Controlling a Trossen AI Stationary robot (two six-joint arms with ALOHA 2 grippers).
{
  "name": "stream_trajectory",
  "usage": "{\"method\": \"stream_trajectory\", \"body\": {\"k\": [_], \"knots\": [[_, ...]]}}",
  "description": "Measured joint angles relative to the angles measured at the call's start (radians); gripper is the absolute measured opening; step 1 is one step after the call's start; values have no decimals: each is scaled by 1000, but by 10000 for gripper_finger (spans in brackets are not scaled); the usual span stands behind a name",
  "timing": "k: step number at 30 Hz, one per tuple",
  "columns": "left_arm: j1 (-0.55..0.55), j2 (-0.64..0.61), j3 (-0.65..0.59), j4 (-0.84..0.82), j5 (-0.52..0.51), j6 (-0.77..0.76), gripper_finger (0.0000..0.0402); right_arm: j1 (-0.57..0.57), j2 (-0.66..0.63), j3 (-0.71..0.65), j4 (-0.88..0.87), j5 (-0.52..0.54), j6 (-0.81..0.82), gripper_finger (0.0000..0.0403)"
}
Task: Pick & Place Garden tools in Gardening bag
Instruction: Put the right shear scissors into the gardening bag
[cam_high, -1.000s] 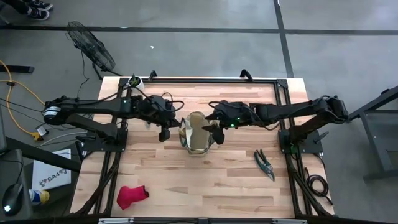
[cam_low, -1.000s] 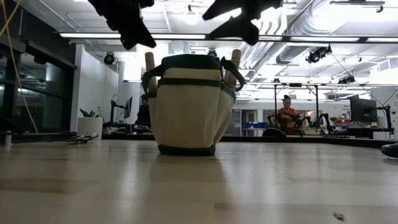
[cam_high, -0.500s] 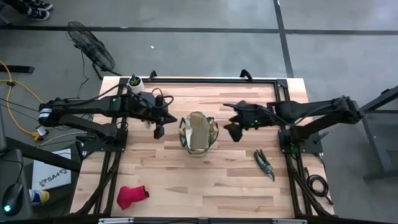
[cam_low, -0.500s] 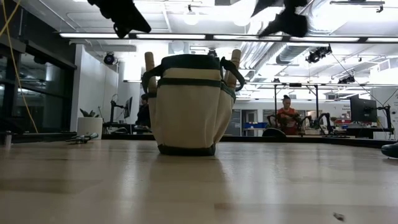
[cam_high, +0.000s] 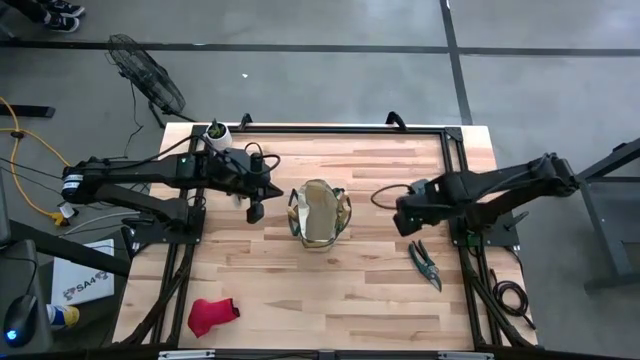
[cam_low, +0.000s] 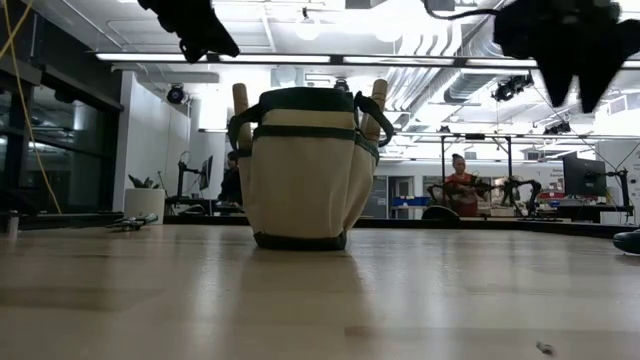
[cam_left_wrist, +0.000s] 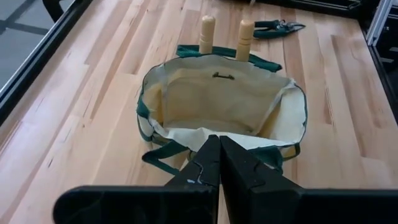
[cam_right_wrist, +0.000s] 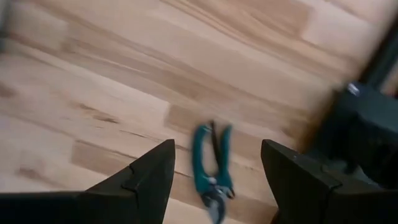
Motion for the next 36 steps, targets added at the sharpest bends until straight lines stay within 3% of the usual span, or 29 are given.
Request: {"method": "stream_trajectory", "body": {"k": [8, 16, 36], "knots": [[0, 0, 0, -31, 6, 0, 0, 132, 14, -140, 33, -76, 233, 229], [0, 0, 0, -46, 20, 26, 0, 202, 14, -328, 236, -143, 347, 202], [0, -4, 0, -78, 40, 35, 0, 202, 14, -557, 523, -189, 353, 181]]}}
